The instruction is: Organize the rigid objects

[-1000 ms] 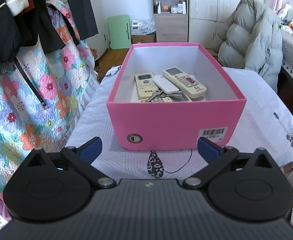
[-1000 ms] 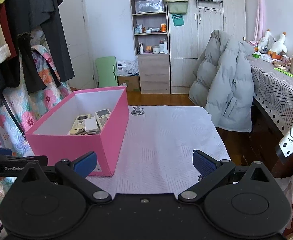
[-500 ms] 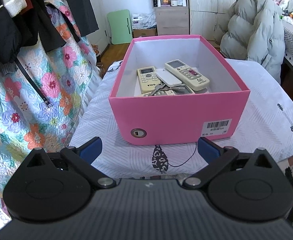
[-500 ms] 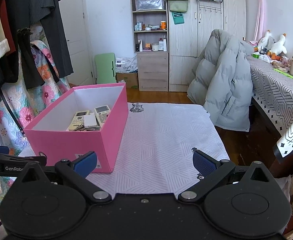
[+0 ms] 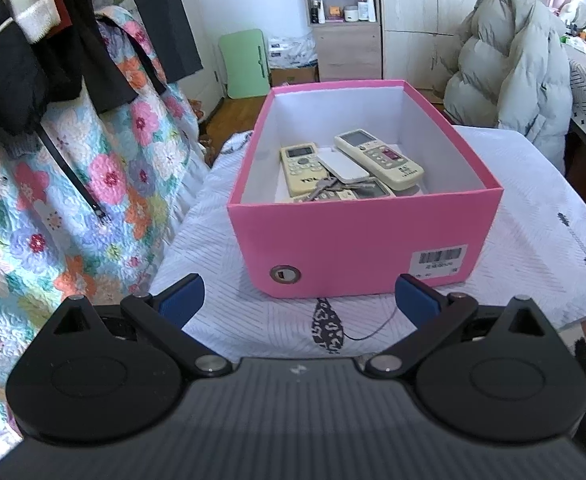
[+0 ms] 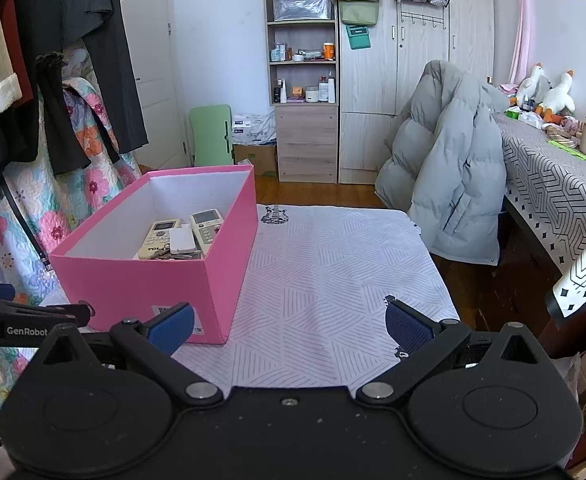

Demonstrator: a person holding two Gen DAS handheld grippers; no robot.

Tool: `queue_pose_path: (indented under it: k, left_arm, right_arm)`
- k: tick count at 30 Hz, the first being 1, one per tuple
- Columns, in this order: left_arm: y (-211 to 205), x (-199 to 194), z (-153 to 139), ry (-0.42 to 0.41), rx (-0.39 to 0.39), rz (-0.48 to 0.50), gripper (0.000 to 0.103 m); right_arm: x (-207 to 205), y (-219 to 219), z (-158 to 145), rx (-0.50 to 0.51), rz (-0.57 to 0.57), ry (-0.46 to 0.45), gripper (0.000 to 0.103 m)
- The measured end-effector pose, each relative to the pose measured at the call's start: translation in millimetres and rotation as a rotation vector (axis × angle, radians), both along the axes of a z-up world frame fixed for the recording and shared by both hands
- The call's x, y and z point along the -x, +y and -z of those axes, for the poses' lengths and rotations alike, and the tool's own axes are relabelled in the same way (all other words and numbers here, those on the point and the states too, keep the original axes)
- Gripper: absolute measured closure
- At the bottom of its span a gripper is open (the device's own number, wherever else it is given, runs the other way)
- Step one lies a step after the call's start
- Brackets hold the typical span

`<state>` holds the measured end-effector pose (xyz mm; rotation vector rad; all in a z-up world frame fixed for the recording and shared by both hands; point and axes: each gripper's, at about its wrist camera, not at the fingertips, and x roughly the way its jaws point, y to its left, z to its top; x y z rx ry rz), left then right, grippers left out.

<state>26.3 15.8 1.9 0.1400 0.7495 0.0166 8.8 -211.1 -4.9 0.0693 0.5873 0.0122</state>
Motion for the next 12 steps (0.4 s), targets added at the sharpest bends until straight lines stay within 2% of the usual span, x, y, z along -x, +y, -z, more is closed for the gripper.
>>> queue_pose_path:
  k: [6,12]
  left_arm:
    - [-0.3,1.0,-2.0,-0.011,-0.027,-0.003,0.0]
    - [3.9,0.8,-3.3,-0.002,0.01,0.002,0.0]
  right_arm:
    - [-1.0,-1.3,0.0,0.003,0.001,0.003,0.0]
    - [-2.2,-2.1,-0.2,0.006,0.0,0.008,0.0]
